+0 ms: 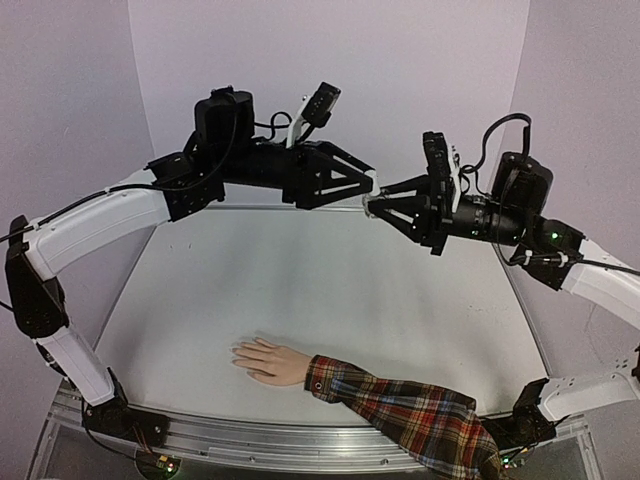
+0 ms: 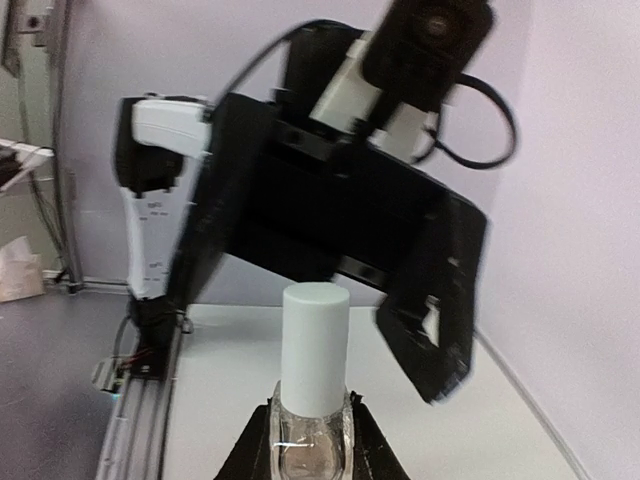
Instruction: Paint the nails
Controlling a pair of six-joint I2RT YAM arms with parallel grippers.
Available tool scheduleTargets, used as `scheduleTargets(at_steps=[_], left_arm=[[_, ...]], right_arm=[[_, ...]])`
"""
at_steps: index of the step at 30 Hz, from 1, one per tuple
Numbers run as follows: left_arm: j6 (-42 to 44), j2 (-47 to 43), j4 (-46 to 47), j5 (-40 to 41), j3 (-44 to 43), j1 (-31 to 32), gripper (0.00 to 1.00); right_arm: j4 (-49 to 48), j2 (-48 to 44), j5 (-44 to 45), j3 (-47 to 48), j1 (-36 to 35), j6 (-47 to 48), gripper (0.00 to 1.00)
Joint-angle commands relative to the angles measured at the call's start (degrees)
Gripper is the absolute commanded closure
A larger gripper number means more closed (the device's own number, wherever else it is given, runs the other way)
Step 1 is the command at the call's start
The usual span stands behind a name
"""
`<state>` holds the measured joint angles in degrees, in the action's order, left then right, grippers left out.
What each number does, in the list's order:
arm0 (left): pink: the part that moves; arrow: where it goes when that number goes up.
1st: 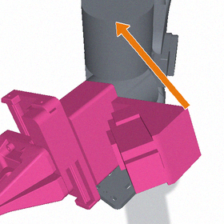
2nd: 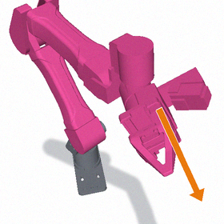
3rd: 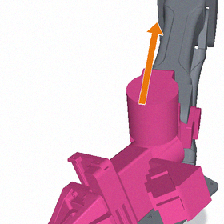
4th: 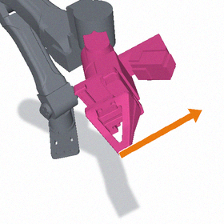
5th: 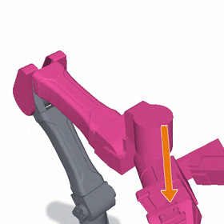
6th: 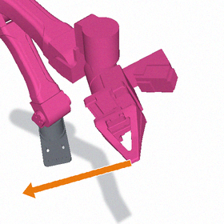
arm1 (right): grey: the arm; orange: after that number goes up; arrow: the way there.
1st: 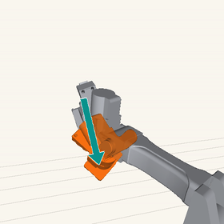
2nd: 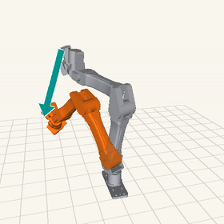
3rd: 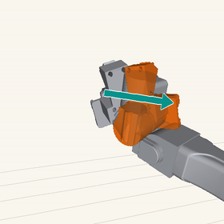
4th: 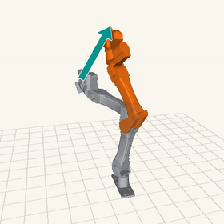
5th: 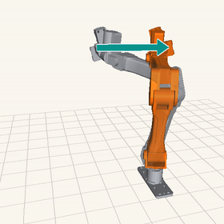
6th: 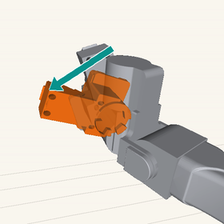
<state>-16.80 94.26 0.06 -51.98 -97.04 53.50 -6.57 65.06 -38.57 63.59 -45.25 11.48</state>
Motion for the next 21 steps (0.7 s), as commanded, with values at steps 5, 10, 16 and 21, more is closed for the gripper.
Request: scheduleTargets(at_steps=[5,10,16,21], left_arm=[[-8.0,-4.5,-5.0,30.2,0.8,0.2,0.29],[-10.9,-3.1,1.2,36.8,1.9,1.0,0.33],[-10.5,1.9,-0.4,37.9,-3.7,1.6,0.4],[-9.6,3.6,-1.6,39.3,-5.1,2.1,0.49]], right_arm=[[-1.4,3.5,27.3,2.8,-0.3,0.5,1.0],[-0.9,6.1,31.4,5.5,-0.5,-1.1,1.0],[-0.9,7.6,31.6,6.9,-0.9,-1.5,1.0],[-0.9,8.2,32.3,7.5,-1.1,-1.2,1.0]])
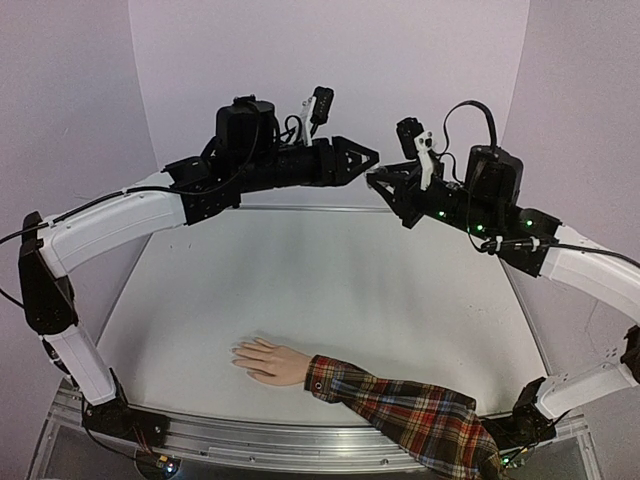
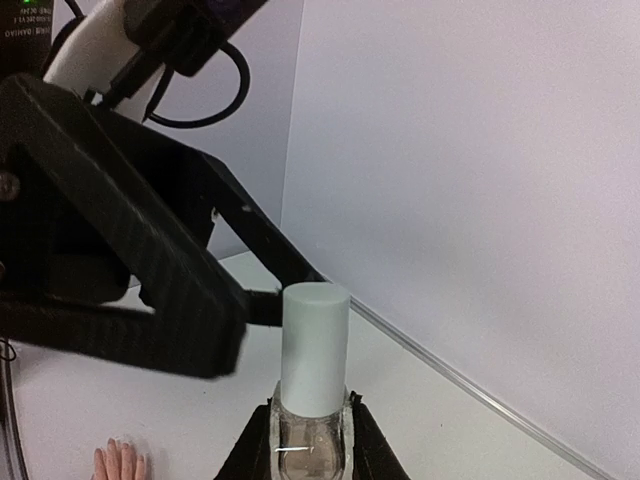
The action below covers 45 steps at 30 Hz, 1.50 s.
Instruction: Paint the nails
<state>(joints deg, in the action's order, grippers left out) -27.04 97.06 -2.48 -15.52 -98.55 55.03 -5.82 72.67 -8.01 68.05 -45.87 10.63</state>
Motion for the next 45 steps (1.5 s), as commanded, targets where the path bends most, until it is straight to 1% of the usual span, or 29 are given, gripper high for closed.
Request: scheduleTargets(at_steps=[1,2,5,7,13,15,17,18,19,20,21,22,23,25,27,29,31,34,36,37,38,40,42,43,45], left_arm=[[0.9,1.0,0.9,3.2,-3.8,0.7,0.5],[1.1,1.3,0.6,3.5,-4.1,0.7,0.52],[1.5,2.2,0.1,3.6,-5.4,1.0,0.6],[1.6,2.7,-0.2,3.7,-6.1,1.1,0.62],[2.3,3.8,-1.9,4.0,-7.9,1.7,0.74],[3.0,3.9,-2.3,3.4,-8.1,1.9,0.86],[4.3,3.8,-2.3,0.7,-8.1,1.9,0.97],[5.0,3.7,-1.9,-2.4,-7.7,2.0,0.99],[6.2,3.5,-1.3,-7.2,-7.4,1.9,1.0],[8.2,3.7,-1.3,-13.4,-7.5,1.9,1.0],[10.0,4.1,-1.9,-21.2,-8.0,1.9,1.0],[11.5,4.4,-2.4,-30.8,-8.4,2.0,1.0],[12.4,4.6,-2.3,-37.7,-8.2,1.9,1.0],[13.1,4.1,0.0,-47.8,-6.4,1.9,1.0],[12.3,3.5,2.2,-54.8,-4.6,1.9,1.0],[12.1,3.4,4.0,-58.1,-4.8,2.0,1.0],[12.2,3.2,4.5,-59.2,-4.8,1.9,1.0],[12.2,3.2,4.2,-58.9,-5.4,1.9,1.0],[12.4,2.7,3.5,-57.2,-5.7,1.9,1.0],[12.9,2.3,1.2,-53.9,-6.0,1.8,0.99],[13.6,1.8,-1.4,-50.1,-6.7,1.6,0.94],[14.4,0.2,-5.2,-44.3,-6.8,1.2,0.64],[14.8,-2.2,-7.5,-38.8,-5.2,1.2,0.41],[14.9,-3.2,-8.4,-35.7,-4.2,1.1,0.32],[14.7,-5.5,-10.6,-29.4,-2.9,1.1,0.22]], right_arm=[[-1.6,0.7,1.7,3.1,-0.5,-0.2,1.0],[-1.6,0.8,1.7,3.2,-0.6,-0.1,1.0],[-1.6,1.2,1.8,3.5,-0.8,0.3,1.0],[-1.5,1.4,1.8,3.6,-0.9,0.4,1.0],[-1.4,1.1,2.3,3.7,-1.4,1.1,1.0],[-1.2,0.9,2.3,3.7,-1.5,1.2,1.0],[-1.2,0.4,2.1,3.2,-1.6,1.0,1.0],[-1.3,0.0,1.5,2.9,-1.5,1.0,1.0],[-1.3,-0.6,0.4,2.6,-1.4,0.9,1.0],[-1.4,-1.5,-1.8,2.2,-1.2,0.8,1.0],[-1.4,-2.1,-8.9,1.9,-0.4,0.5,1.0],[-1.3,-2.8,-19.9,1.7,0.6,0.3,1.0],[-1.3,-3.6,-30.0,1.4,1.8,0.8,1.0],[-1.4,-4.6,-53.1,1.4,2.6,1.4,1.0],[-1.7,-4.0,-65.1,3.2,2.6,-2.3,1.0],[-1.9,-3.2,-68.8,4.4,2.1,-5.5,1.0],[-2.1,-3.6,-69.3,3.5,1.7,-5.7,1.0],[-1.9,-4.0,-65.4,2.4,1.7,-5.4,1.0],[-1.8,-4.7,-61.5,1.3,1.7,-4.3,1.0],[-1.8,-5.0,-58.2,0.8,1.7,-3.8,1.0],[-1.8,-5.3,-54.7,0.3,1.7,-3.4,1.0],[-1.7,-6.0,-45.2,-1.3,1.7,-1.6,1.0],[-1.7,-6.6,-36.1,-3.0,1.7,0.5,1.0],[-1.6,-6.8,-32.0,-3.6,1.7,1.4,1.0],[-1.6,-6.5,-24.7,-4.5,1.7,2.4,1.0]])
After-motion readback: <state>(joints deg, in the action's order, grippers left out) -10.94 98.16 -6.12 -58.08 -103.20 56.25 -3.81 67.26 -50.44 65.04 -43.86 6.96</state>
